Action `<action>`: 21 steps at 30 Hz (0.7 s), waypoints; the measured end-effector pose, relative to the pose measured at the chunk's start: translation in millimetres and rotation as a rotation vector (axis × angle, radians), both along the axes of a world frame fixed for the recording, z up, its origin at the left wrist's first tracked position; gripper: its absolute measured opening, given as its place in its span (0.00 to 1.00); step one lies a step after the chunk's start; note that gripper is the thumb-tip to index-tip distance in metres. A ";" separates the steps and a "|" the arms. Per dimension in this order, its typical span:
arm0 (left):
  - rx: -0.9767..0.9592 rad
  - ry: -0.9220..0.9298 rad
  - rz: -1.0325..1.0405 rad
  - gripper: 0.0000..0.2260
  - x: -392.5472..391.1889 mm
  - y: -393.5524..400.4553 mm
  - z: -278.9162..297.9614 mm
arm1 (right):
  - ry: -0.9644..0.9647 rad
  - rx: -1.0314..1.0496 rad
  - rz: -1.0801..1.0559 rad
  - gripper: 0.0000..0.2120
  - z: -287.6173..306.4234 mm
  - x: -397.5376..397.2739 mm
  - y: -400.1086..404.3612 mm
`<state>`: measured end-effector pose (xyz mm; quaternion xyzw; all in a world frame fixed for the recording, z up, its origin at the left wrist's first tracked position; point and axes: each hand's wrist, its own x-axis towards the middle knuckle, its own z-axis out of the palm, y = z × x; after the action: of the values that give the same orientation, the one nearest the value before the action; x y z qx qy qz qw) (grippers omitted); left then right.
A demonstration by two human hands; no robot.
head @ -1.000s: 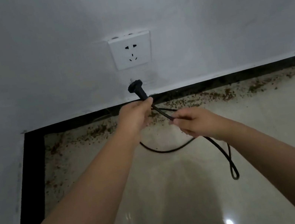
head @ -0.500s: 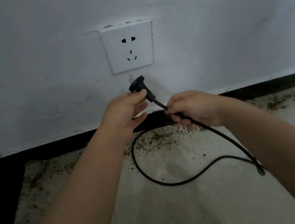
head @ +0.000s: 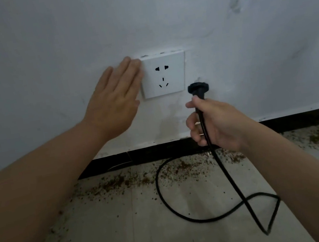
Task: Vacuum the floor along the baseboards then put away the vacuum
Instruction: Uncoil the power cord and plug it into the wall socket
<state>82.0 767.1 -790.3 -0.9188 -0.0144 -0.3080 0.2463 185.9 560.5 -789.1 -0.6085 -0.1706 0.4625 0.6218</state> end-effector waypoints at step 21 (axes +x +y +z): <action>0.460 -0.292 -0.151 0.28 39.4 66.5 16.0 | -1.177 -0.664 0.030 0.19 34.2 -10.4 56.3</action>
<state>121.4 833.6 -774.3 -0.7833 0.0889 -0.4496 0.4199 175.5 616.8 -755.0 -0.9155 -0.3379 0.0905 0.1988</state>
